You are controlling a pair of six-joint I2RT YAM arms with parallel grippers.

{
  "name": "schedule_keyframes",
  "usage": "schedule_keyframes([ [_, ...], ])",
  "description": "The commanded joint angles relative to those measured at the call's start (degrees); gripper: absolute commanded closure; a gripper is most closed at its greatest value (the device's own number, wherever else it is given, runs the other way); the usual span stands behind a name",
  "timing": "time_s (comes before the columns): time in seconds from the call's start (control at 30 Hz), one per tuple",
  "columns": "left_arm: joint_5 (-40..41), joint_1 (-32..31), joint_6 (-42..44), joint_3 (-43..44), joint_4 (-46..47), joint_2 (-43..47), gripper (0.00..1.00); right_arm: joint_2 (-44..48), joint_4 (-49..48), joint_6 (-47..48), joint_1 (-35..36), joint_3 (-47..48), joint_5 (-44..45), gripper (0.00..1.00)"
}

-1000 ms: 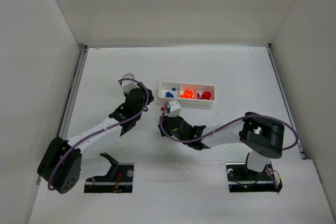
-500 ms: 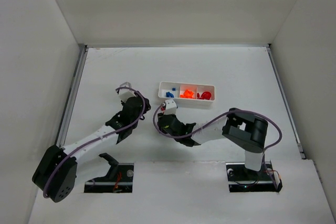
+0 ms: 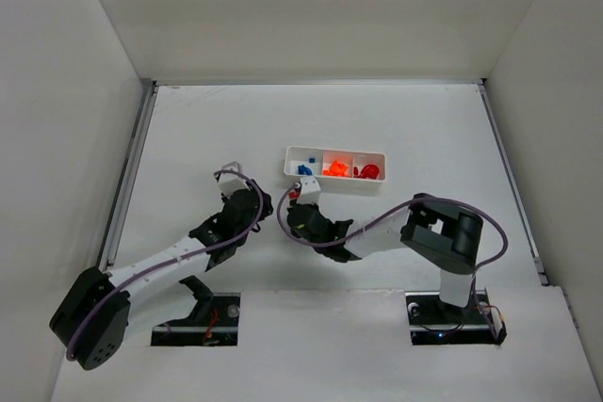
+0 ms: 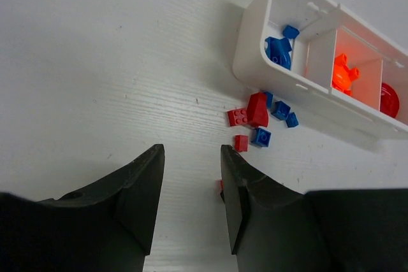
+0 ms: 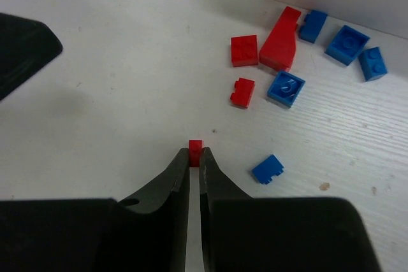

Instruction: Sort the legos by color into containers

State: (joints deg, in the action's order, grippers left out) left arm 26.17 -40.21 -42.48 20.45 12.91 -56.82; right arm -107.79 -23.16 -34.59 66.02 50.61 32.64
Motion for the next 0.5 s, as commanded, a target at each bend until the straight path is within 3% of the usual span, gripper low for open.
schedule_keyframes([
  [0.0, 0.63, -2.45, 0.38, -0.06, 0.63, 0.31, 0.63, 8.45, -2.85, -0.31, -1.19, -2.61, 1.46, 0.9],
  [0.27, 2.65, -13.08, 2.13, 4.86, 3.7, -8.21, 0.62, 26.12, -2.25, 3.82, -12.78, -12.1, -0.3, 0.9],
  [0.47, 5.73, -18.37, 6.09, 9.17, 4.58, -17.53, 0.62, 31.76, -1.19, 5.41, -23.95, -15.89, -3.64, 0.9],
])
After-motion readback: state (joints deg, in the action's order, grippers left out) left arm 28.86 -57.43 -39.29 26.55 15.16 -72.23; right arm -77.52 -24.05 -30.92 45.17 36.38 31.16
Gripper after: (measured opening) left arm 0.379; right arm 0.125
